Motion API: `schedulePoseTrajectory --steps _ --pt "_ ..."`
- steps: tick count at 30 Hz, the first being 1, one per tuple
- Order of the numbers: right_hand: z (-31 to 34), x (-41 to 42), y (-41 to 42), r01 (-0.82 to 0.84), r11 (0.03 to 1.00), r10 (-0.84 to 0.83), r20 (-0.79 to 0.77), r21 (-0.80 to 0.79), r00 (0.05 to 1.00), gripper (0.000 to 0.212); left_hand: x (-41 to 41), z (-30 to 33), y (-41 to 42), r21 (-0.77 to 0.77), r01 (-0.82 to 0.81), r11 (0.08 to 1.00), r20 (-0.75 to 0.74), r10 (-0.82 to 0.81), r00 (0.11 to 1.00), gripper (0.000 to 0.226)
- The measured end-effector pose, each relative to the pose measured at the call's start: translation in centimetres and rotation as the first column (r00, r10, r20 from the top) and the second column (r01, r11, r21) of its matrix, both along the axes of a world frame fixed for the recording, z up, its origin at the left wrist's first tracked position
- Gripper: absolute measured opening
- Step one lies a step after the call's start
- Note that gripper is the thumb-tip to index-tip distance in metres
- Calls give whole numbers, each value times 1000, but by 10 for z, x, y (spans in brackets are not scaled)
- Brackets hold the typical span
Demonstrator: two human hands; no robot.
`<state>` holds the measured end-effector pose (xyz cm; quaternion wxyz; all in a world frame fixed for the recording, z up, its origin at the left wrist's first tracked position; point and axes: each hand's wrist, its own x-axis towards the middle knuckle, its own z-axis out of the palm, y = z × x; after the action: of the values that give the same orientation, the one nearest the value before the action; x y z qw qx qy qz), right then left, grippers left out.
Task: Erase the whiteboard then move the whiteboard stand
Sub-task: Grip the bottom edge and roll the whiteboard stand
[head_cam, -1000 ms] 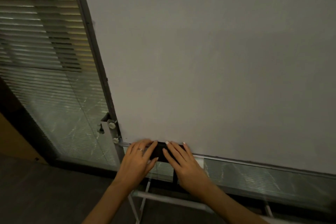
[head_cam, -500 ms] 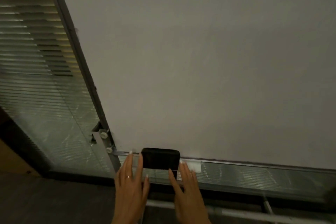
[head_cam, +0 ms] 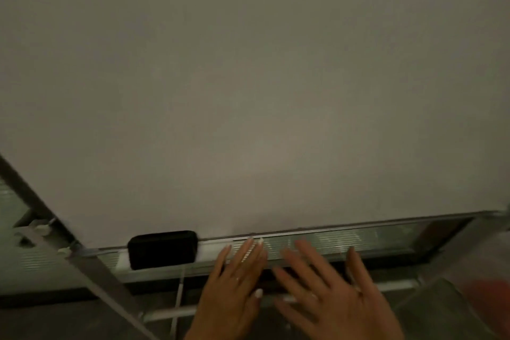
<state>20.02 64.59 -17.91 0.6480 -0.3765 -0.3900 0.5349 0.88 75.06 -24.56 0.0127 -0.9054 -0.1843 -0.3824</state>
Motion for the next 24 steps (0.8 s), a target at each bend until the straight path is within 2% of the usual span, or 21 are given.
schedulePoseTrajectory --steps 2,3,4,5,6,7,8,9,10,13,14,16,17,19,22,24 --pt "3 12 -5 -135 991 136 -254 22 958 63 16 -10 -6 -175 -42 984 86 58 995 46" --pt "4 18 -6 -139 989 113 -333 -53 936 73 35 -3 -15 -294 -100 950 108 137 985 49" --pt "-4 32 -4 -131 976 70 -325 -171 943 84 54 10 -24 -499 -195 845 24 238 971 50" --pt "-12 50 -1 -88 925 -16 -269 -369 963 96 76 13 -30 -738 -233 633 -51 292 955 47" --pt "-30 60 1 34 865 -128 -155 -501 980 103 94 11 -31 -938 -187 291 -71 367 928 45" --pt "-35 68 2 131 803 -249 -129 -581 960 106 107 10 -28 -1000 -4 -30 -17 479 878 44" --pt "-36 74 4 164 794 -309 -156 -586 938 103 116 8 -23 -957 178 -231 5 598 802 47" --pt "-33 77 9 190 782 -361 -182 -593 915 94 124 2 -16 -909 329 -254 57 708 704 55" --pt "-34 83 16 212 772 -394 -191 -599 899 90 131 3 -13 -883 417 -214 112 768 631 67" --pt "-27 91 32 264 796 -475 -290 -545 831 112 144 15 -4 -787 616 -36 276 873 403 83" --pt "-26 92 37 263 810 -481 -337 -523 809 108 145 21 -1 -740 673 2 302 895 329 82" --pt "-23 97 45 259 830 -488 -420 -493 765 75 148 29 5 -655 751 88 352 914 200 71" --pt "-24 100 50 263 836 -493 -448 -482 746 65 149 31 8 -623 772 121 368 917 153 63" --pt "-27 105 56 263 848 -485 -476 -459 734 66 151 32 7 -608 781 145 371 921 118 61" --pt "-32 109 56 255 840 -472 -412 -479 780 66 155 29 4 -659 734 165 327 941 82 75" --pt "-40 113 57 265 833 -479 -394 -485 784 68 158 27 5 -703 692 163 290 954 70 75"
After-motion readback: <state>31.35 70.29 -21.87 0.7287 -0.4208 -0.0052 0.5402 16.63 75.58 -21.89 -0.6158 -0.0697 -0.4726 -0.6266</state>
